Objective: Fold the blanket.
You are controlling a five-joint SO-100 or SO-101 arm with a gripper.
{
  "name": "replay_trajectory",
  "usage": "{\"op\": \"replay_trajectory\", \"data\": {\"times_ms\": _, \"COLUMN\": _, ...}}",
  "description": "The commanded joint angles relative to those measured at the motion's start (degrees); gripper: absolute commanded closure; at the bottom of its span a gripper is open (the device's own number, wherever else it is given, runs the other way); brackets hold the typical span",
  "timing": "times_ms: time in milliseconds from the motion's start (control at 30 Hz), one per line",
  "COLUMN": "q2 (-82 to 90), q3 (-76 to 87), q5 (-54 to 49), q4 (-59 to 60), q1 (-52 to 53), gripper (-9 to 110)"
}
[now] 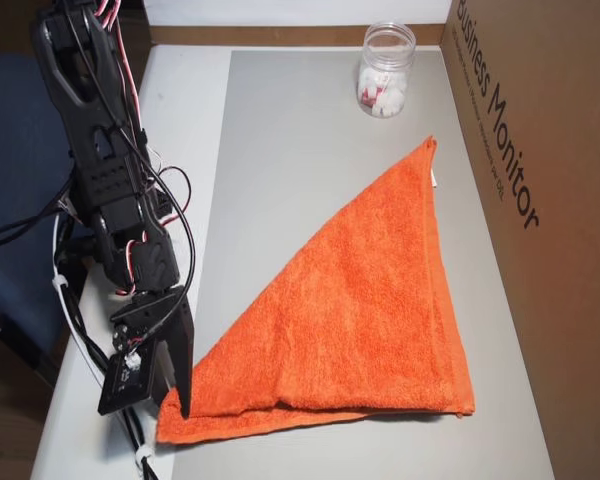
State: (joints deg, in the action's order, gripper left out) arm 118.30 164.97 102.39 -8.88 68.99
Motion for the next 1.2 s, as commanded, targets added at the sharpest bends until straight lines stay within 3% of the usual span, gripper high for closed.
{"op": "replay_trajectory", "data": {"times_ms": 0, "q2": 5.2, "q3": -0.5, "q5": 0.9, "q4": -0.2, "q1": -0.3, "gripper": 102}}
{"op": "replay_trajectory", "data": {"times_ms": 500, "q2": 16.1, "q3": -0.7, "q5": 13.6, "q4": -1.1, "q1": -4.5, "gripper": 102}}
{"op": "replay_trajectory", "data": {"times_ms": 1167, "q2": 26.0, "q3": -9.5, "q5": 26.2, "q4": -1.2, "q1": -25.5, "gripper": 102}}
